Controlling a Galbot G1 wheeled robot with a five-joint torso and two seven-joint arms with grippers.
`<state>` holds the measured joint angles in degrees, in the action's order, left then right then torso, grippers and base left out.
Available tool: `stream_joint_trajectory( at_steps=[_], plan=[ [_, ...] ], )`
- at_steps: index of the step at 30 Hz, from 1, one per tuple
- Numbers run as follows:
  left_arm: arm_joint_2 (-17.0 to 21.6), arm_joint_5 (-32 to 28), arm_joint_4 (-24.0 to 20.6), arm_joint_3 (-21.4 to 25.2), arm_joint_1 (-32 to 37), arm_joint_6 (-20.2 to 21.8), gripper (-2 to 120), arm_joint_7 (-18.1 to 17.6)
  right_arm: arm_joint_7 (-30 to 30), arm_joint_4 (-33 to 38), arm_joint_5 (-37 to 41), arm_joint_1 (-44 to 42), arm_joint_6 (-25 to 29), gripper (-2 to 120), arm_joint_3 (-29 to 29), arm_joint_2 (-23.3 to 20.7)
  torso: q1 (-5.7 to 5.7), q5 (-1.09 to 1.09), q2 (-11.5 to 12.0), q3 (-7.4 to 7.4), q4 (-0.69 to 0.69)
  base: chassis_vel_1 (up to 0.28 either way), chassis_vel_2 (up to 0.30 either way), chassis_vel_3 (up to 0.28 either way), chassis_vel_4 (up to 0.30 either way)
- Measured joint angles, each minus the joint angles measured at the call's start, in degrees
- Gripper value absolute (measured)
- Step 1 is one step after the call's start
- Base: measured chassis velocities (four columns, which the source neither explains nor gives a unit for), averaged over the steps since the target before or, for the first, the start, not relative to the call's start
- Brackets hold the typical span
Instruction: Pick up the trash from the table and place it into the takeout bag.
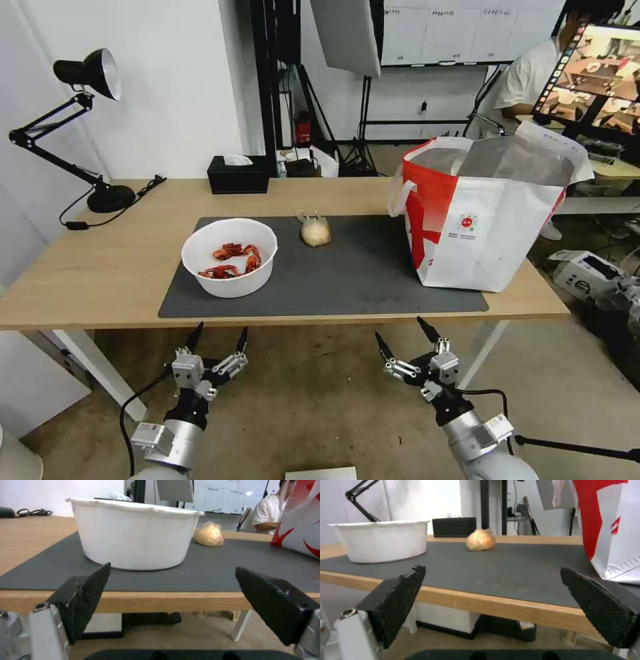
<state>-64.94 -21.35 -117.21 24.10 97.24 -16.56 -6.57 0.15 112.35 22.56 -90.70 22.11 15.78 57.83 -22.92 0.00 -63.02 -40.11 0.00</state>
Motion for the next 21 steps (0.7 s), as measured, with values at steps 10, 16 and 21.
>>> stream_joint_trajectory(
  at_steps=[10,16,21],
  plan=[
    [-0.1,0.1,-0.1,0.1,0.5,-0.2,100,0.0,0.1,-0.1,-0.1,-0.1,-0.1,100,-0.1,0.5,0.00,0.00,0.0,0.00,0.00,0.000,0.000,0.000,0.000],
    [-0.1,0.0,-0.1,0.0,0.7,-0.2,100,0.0,0.1,-0.3,-0.1,-0.3,-0.2,100,-0.1,0.7,0.00,0.00,0.0,0.00,0.00,0.000,0.000,0.000,0.000],
    [-0.1,0.0,-0.1,0.1,0.7,-0.2,100,0.0,0.1,-0.4,-0.1,-0.3,-0.2,100,-0.2,0.8,0.00,0.00,0.0,0.00,0.00,0.000,0.000,0.000,0.000]
  ],
)
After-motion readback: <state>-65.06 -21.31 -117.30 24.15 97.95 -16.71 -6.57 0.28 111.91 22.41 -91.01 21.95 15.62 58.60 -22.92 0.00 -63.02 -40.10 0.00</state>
